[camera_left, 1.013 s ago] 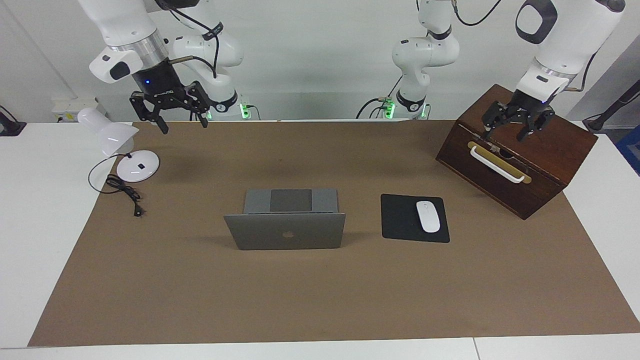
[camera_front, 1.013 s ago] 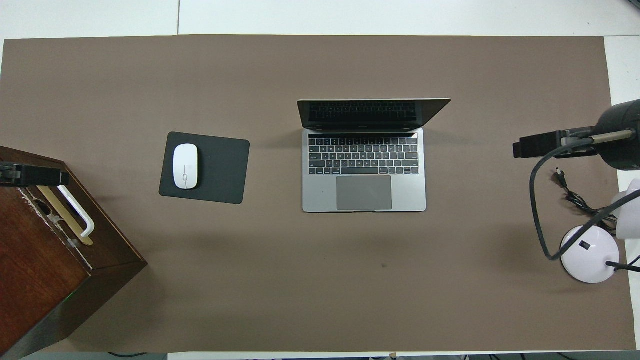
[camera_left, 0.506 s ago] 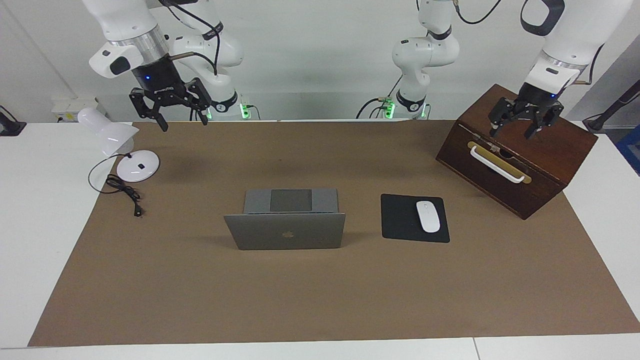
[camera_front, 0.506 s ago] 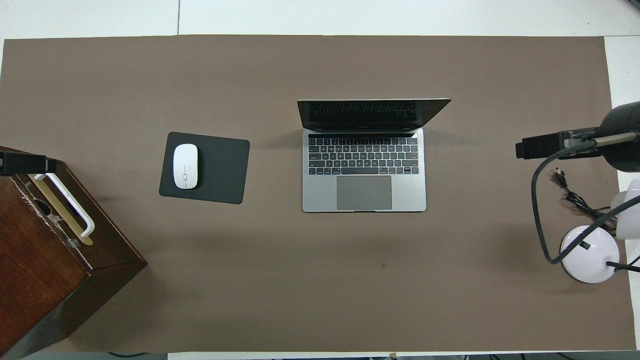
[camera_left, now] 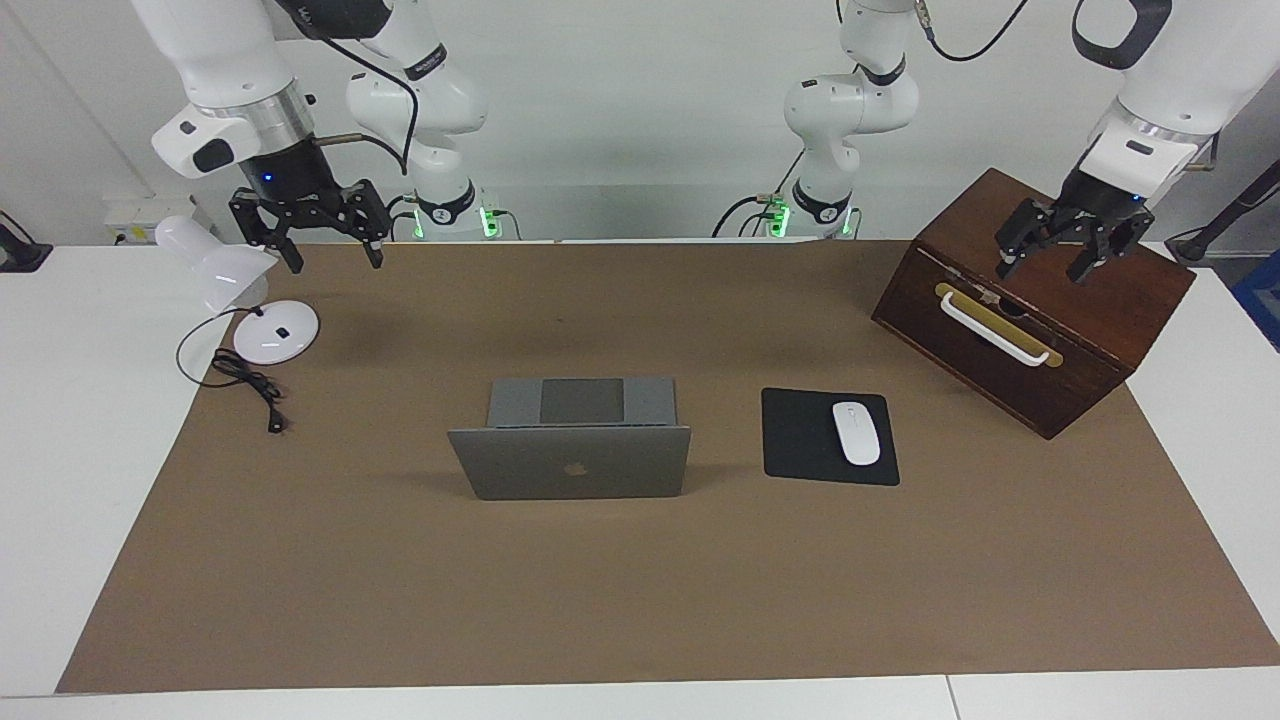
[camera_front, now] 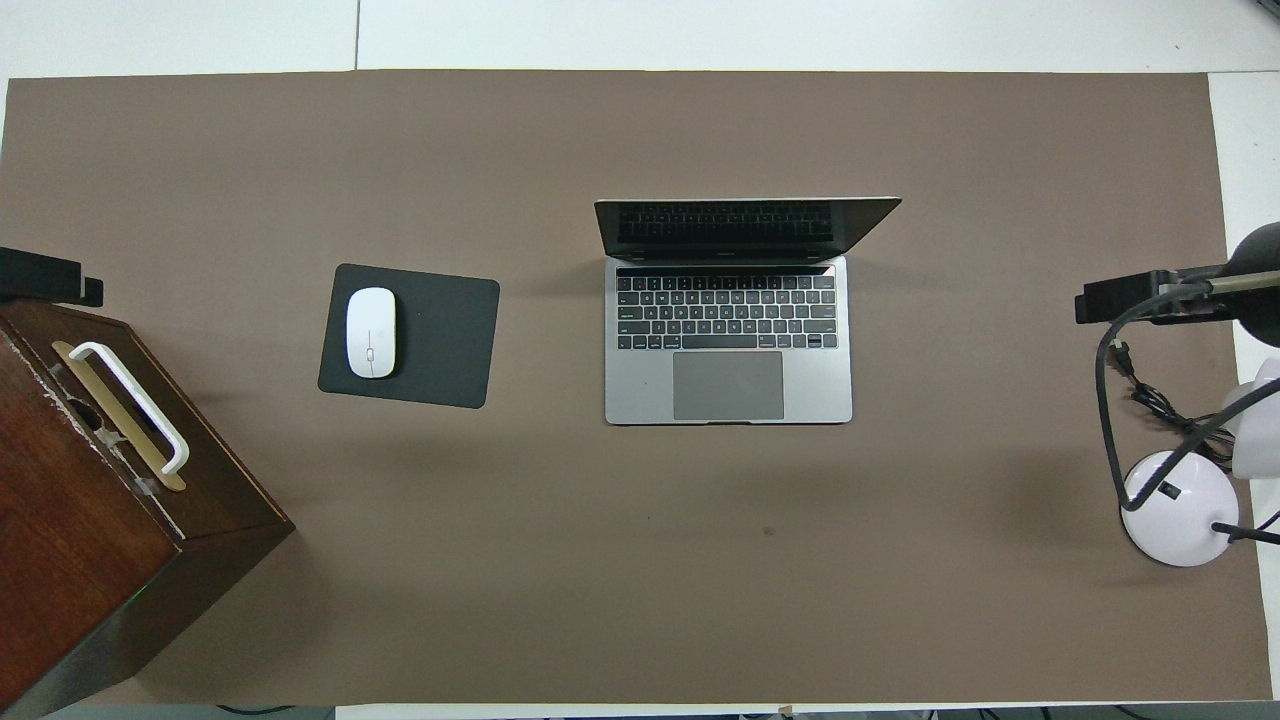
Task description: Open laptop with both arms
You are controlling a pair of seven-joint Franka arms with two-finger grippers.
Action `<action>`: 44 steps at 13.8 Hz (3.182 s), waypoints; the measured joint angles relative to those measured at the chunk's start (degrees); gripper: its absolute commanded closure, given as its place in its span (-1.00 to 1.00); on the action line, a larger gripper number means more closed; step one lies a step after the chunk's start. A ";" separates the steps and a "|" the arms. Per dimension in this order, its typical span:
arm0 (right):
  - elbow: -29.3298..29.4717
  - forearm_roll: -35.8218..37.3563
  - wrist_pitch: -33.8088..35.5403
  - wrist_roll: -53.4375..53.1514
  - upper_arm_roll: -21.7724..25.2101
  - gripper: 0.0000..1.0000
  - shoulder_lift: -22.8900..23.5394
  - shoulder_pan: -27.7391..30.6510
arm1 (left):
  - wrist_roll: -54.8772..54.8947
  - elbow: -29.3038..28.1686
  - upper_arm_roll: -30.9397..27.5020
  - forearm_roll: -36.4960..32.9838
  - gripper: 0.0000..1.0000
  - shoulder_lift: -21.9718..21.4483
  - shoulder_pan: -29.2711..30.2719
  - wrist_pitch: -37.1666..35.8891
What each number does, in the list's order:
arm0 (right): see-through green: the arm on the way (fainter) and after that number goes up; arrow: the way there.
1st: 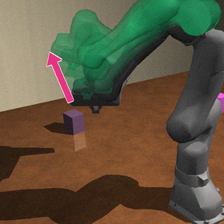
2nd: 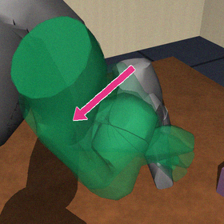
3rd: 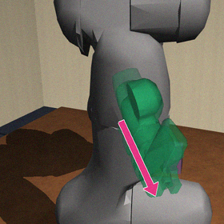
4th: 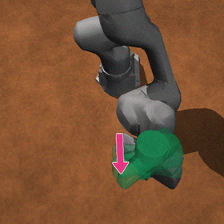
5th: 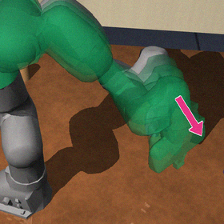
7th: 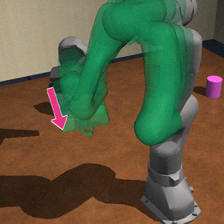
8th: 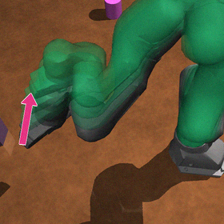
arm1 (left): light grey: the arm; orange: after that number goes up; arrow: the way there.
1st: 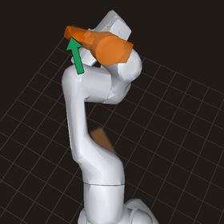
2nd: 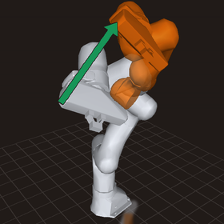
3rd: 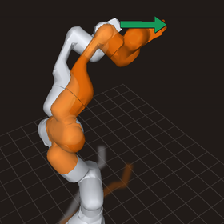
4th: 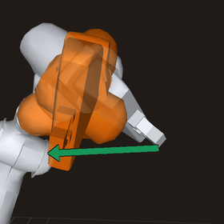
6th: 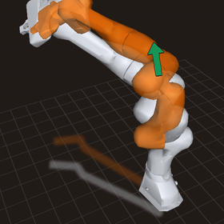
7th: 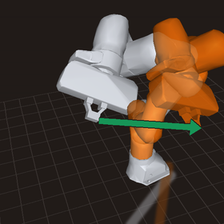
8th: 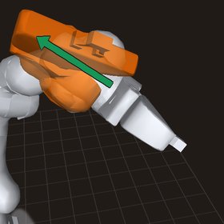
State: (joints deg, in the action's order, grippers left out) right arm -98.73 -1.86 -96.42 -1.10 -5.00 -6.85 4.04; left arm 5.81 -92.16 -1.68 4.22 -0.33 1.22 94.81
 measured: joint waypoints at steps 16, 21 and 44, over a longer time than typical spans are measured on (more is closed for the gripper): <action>-3.65 1.06 0.00 0.00 3.33 -1.00 -2.50 -0.12 | -1.69 0.33 0.48 -0.47 -1.00 0.26 -0.82 -4.48; -3.65 1.06 0.00 0.00 3.66 -1.00 -2.51 0.11 | -1.78 -0.90 0.44 -0.50 -1.00 -2.29 -0.81 -5.13; -3.65 1.06 -0.19 0.00 3.84 -1.00 -2.53 0.19 | -1.76 -6.09 0.93 -4.16 -1.00 -5.11 -0.91 -3.53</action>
State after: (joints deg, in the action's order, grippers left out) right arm -102.37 -0.80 -96.61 -1.10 -1.16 -9.38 4.23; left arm 4.05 -98.26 -0.75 0.07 -5.44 0.31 91.28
